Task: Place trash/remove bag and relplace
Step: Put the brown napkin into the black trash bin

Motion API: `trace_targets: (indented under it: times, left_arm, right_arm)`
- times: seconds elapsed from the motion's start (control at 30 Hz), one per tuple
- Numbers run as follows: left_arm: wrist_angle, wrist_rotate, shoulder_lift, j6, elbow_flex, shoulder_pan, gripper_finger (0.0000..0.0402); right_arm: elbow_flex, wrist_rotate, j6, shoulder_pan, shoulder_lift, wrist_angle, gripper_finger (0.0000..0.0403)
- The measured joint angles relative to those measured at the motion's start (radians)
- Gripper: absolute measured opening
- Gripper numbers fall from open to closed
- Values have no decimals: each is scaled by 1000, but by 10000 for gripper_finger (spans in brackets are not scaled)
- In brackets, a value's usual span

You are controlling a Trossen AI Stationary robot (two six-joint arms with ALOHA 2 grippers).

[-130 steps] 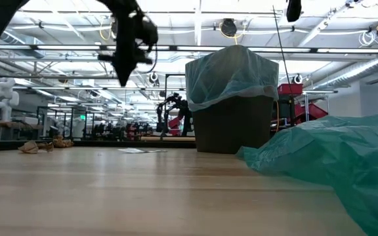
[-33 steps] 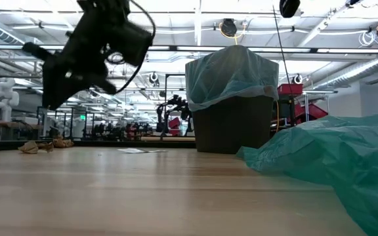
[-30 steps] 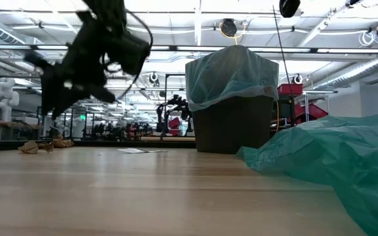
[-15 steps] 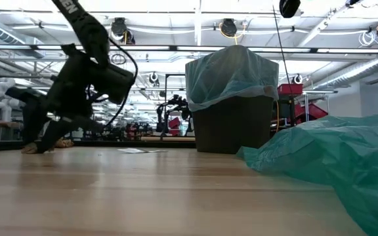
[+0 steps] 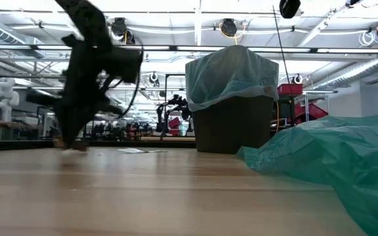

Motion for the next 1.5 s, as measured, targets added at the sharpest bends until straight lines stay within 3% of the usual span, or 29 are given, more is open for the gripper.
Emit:
trace_targets:
  times: [0.27, 0.4, 0.63, 0.83, 1.4, 1.5]
  left_arm:
    - [-17, -139, -65, 14, 217, -32, 2]
    - [-4, -223, -80, 112, 377, -38, 2]
    - [271, -259, -81, 432, 635, -36, 1]
    - [411, -260, -65, 522, 740, 8, 1]
    - [473, -1, 282, 558, 914, 73, 1]
    - [475, 8, 308, 559, 933, 81, 9]
  right_arm:
    - [0, 19, -20, 0, 0, 0, 84]
    - [0, 20, -22, 0, 0, 0, 84]
    - [0, 21, -35, 0, 0, 1, 84]
    - [0, 26, -48, 0, 0, 8, 84]
    - [0, 47, -23, 0, 0, 19, 84]
    - [0, 47, -21, 0, 0, 27, 84]
